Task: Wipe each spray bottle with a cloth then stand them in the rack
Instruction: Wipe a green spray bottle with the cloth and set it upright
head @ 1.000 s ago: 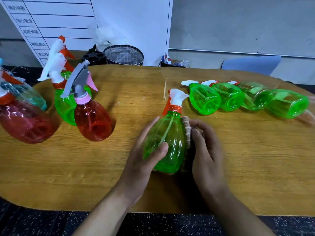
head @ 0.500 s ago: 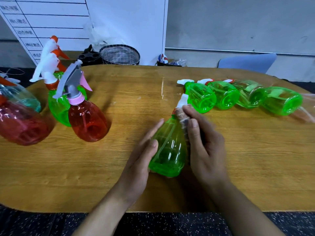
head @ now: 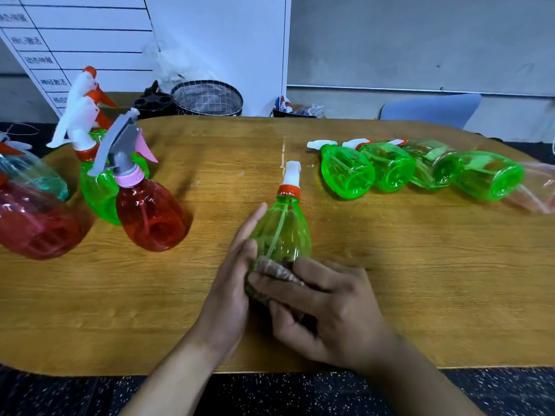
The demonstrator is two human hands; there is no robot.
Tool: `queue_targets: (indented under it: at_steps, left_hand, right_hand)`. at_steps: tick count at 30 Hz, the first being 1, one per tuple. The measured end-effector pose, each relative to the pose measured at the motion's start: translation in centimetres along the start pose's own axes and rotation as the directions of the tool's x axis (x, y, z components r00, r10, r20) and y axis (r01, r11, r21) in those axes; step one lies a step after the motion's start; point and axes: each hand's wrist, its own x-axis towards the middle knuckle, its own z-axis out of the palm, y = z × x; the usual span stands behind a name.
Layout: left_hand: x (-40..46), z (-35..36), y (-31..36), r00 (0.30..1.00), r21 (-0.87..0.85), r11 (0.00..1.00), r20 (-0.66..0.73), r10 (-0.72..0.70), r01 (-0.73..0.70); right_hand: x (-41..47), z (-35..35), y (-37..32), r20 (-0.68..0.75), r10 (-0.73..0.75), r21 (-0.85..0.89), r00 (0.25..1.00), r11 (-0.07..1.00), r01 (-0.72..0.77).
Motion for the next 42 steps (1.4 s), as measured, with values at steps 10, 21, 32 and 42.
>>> queue_targets:
  at_steps: [10,21,32,42]
  left_hand:
    - [-0.4,0.6,-0.4,0.993,0.244,0.966,0.105,0.060,-0.084]
    - [-0.1,-0.1,-0.2,1.000,0.031,0.999,-0.005,0.009,-0.009]
    - [-0.4,-0.1,-0.5,0.998,0.128,0.992,0.057,0.014,-0.021]
    - [-0.4,-0.2,0.4,1.000,-0.107,0.994,-0.016,-0.026,0.024]
  right_hand:
    - [1.8,-0.3,2.6,-0.172,0.519,0.135,0.837,0.854,-0.502]
    - [0.1,0.2,-0.4,-0.036,0.075,0.065,0.997,0.995,-0.072]
    - [0.7,0.2,0.8,-0.156,0.388,0.123,0.908,0.920,-0.372]
    - [0.3,0.8,-1.3,-0.128,0.185,0.153,0.974,0.974,-0.165]
